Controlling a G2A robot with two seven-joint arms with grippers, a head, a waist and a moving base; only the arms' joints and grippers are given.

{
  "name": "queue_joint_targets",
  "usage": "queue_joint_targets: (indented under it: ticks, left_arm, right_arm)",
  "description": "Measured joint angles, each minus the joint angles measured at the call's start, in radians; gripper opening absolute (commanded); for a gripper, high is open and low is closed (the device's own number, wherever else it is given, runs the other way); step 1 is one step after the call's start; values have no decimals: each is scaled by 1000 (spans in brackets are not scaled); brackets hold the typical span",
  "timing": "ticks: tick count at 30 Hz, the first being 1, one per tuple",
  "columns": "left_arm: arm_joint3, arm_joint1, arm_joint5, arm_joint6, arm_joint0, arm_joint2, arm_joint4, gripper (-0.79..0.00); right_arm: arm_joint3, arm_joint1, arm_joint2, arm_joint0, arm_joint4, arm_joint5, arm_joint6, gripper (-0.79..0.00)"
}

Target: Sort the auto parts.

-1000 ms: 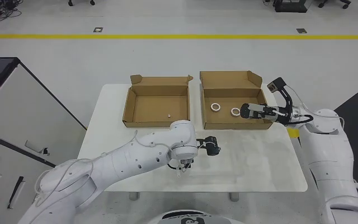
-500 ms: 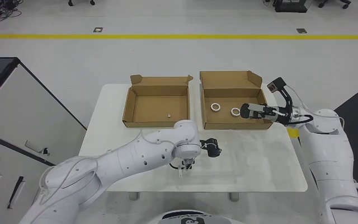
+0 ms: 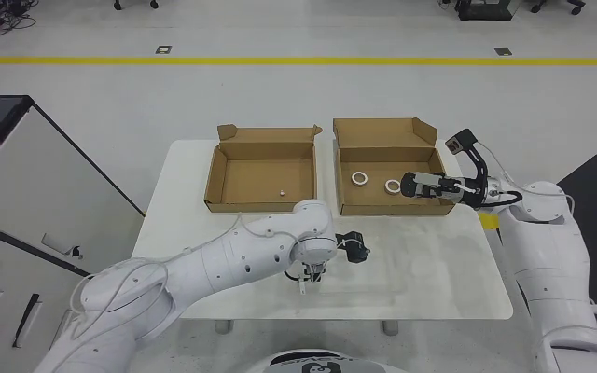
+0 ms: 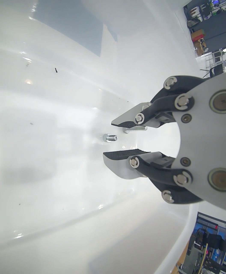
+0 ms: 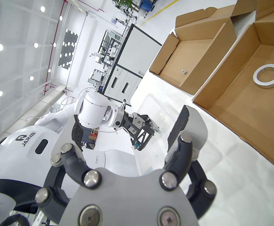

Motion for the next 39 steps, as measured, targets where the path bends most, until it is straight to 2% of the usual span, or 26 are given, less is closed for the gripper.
queue_joint_targets:
  ticks: [13, 14, 17, 27, 33, 39]
  left_arm:
    - [34, -10, -8, 8, -4, 13, -12, -613]
    - [37, -10, -10, 10, -4, 13, -14, -634]
    - [49, -12, -16, 16, -4, 12, -16, -785]
    - [69, -15, -14, 37, -3, -15, -37, -785]
    - [-24, 7, 45, -26, -30, -84, -69, -785]
    - [-186, 63, 144, -32, -72, -140, -79, -785]
  right_arm:
    - [0, 0, 0, 0, 0, 0, 0, 0]
    - [0, 0, 0, 0, 0, 0, 0, 0]
    - [0, 0, 0, 0, 0, 0, 0, 0]
    - [0, 0, 0, 0, 0, 0, 0, 0]
    - [0, 0, 0, 0, 0, 0, 0, 0]
    - [0, 0, 0, 0, 0, 0, 0, 0]
